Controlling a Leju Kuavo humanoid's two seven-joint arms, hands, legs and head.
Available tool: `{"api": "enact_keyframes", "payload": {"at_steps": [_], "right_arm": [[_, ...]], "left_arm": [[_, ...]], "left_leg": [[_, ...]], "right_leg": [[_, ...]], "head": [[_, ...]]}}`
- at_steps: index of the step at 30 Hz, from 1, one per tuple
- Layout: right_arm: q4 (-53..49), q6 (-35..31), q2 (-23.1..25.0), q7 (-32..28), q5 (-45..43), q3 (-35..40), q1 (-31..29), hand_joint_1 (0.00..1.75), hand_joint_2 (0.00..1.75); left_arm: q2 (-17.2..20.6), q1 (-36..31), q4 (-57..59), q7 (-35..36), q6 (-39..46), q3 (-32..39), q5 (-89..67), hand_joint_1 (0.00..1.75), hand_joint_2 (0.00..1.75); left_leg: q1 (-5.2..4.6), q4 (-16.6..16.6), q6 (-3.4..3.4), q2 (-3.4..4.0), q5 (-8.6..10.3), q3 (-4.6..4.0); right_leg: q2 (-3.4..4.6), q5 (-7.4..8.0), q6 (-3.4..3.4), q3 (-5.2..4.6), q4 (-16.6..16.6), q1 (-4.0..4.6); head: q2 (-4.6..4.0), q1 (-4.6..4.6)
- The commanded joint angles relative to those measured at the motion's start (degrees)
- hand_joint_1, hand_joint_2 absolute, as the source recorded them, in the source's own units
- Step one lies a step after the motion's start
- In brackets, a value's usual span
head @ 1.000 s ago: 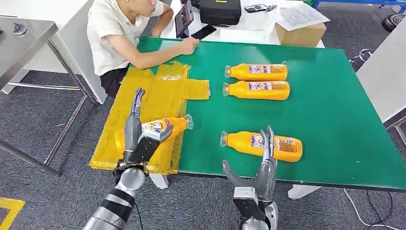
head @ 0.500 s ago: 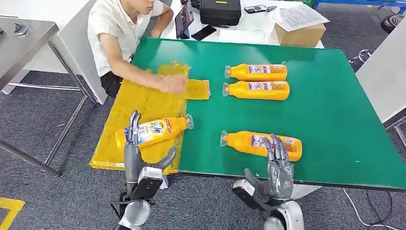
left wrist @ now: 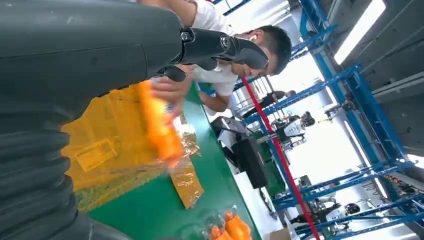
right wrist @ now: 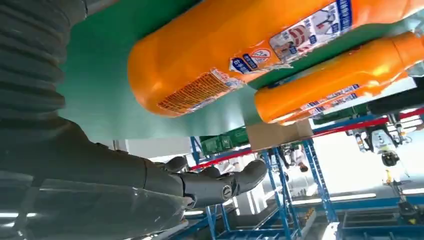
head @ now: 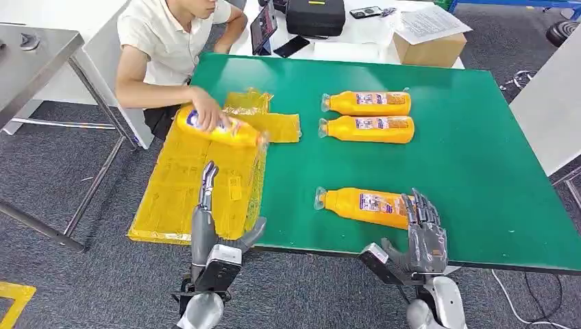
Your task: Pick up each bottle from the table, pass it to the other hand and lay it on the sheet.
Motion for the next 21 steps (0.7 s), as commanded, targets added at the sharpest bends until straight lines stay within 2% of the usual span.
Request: {"api": "enact_keyframes", "payload": {"at_steps": [1,4,10,11,15,21], "right_arm": [[4.5,-0.1,-0.4,0.0,0.1,-0.4,-2.1,0.00,1.75],[4.5,-0.1,-0.4,0.0,0.1,-0.4,-2.1,0.00,1.75],[4.5,-0.1,-0.4,0.0,0.1,-0.4,-2.1,0.00,1.75],[4.3,-0.1,-0.5,2.2,1.9,-0.1,-2.4,0.00,1.75],[12.9,0.4,-4.3,5.2,2.0,3.6,-8.6,0.00,1.75],[18.6,1.5,-3.8,7.3,4.2,7.3,-13.4,0.00,1.75]], "left_arm": [[1.1,-0.2,1.4,0.3,-0.1,-1.4,0.3,0.00,1.75],[1.1,-0.2,1.4,0.3,-0.1,-1.4,0.3,0.00,1.75],[1.1,-0.2,1.4,0.3,-0.1,-1.4,0.3,0.00,1.75],[1.7,-0.4,1.2,0.4,-0.3,-2.4,0.4,0.00,1.75],[2.6,-1.0,0.6,1.6,-1.0,-5.4,0.9,0.00,1.75],[2.6,-1.8,1.9,2.9,-1.6,-6.6,1.0,0.00,1.75]], "left_leg": [[0.03,0.0,-0.07,0.07,-0.05,0.18],[0.05,-0.1,-0.15,0.13,-0.12,0.38],[0.01,-0.1,-0.10,0.07,-0.07,0.22],[0.01,0.0,-0.09,0.07,-0.06,0.17],[0.02,0.0,-0.10,0.18,-0.09,0.27],[0.02,-0.1,-0.11,0.24,-0.06,0.25]], "right_leg": [[0.12,-0.02,-0.07,0.17,-0.1,0.03],[0.22,-0.06,-0.16,0.35,-0.1,0.04],[0.13,-0.04,-0.11,0.20,-0.1,0.01],[0.12,-0.03,-0.09,0.15,0.0,0.01],[0.26,-0.01,-0.11,0.23,-0.1,0.02],[0.30,0.04,-0.12,0.21,-0.1,0.01]], "head": [[0.00,0.02],[0.00,0.02],[0.00,0.02],[0.00,0.02],[0.00,0.00],[0.00,0.04]]}}
